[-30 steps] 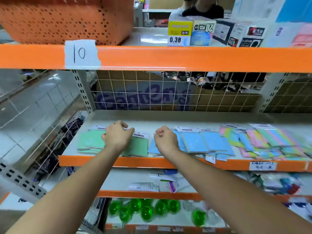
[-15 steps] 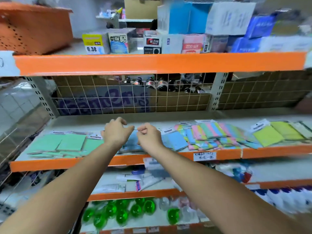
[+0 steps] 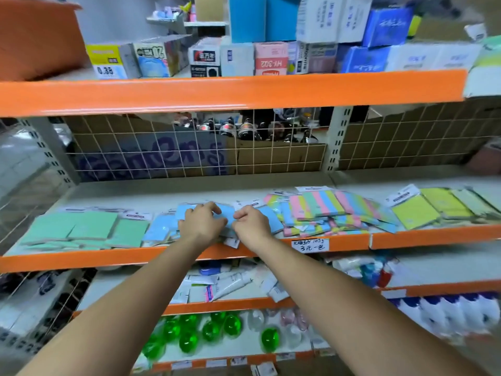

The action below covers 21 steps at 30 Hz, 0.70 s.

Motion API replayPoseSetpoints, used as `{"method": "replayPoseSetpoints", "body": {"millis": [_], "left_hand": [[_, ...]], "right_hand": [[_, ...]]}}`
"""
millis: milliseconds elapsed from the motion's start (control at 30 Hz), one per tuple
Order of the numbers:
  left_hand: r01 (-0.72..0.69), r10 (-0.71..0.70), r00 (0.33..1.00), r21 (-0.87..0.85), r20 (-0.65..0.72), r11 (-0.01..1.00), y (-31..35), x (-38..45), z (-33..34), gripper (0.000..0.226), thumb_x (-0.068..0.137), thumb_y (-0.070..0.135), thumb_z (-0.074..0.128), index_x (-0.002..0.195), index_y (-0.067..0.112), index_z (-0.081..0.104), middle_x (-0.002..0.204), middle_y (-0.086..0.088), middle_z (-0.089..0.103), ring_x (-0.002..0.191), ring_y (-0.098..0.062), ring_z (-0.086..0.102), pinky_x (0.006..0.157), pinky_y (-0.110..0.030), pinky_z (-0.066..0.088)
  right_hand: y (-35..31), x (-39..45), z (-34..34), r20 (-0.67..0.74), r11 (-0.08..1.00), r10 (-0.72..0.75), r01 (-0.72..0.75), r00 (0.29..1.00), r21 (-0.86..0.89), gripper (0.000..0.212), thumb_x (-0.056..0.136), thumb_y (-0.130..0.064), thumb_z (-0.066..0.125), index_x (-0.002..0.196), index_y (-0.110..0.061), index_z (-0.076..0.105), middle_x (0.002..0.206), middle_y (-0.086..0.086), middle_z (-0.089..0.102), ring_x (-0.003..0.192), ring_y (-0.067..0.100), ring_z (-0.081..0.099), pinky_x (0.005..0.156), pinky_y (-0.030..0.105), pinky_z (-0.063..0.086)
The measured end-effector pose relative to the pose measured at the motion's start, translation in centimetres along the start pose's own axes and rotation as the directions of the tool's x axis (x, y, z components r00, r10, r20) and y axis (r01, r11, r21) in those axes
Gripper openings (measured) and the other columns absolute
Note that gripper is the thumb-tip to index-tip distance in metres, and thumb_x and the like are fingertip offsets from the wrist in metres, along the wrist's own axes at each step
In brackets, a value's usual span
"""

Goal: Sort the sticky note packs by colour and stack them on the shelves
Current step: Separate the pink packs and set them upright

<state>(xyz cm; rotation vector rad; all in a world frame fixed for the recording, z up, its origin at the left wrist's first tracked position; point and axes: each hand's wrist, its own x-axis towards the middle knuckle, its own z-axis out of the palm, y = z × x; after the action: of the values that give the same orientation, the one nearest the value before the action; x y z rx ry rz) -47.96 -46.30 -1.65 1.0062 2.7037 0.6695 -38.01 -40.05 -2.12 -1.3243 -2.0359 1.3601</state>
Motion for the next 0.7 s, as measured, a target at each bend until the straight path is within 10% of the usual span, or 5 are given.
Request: {"method": "replayPoseSetpoints", "body": {"millis": [700], "left_hand": [[-0.156, 0.157, 0.988, -0.021, 0.006, 0.987, 18.8, -6.8, 7.8, 0.03, 0.087, 0.037, 0.056, 0.114, 0.024, 0.062, 0.124, -0.006, 0.059, 0.125, -0.028, 0.038, 0.095, -0.038, 0.039]], "right_hand": [[8.6, -1.5, -18.2, -0.239, 0.998, -0.06, 0.054, 0.969, -0.034, 0.018, 0.085, -0.009, 0.056, 0.096, -0.017, 0.067, 0.106, 0.005, 0.07, 0.103, 0.025, 0.061, 0.084, 0.031, 0.048]]}}
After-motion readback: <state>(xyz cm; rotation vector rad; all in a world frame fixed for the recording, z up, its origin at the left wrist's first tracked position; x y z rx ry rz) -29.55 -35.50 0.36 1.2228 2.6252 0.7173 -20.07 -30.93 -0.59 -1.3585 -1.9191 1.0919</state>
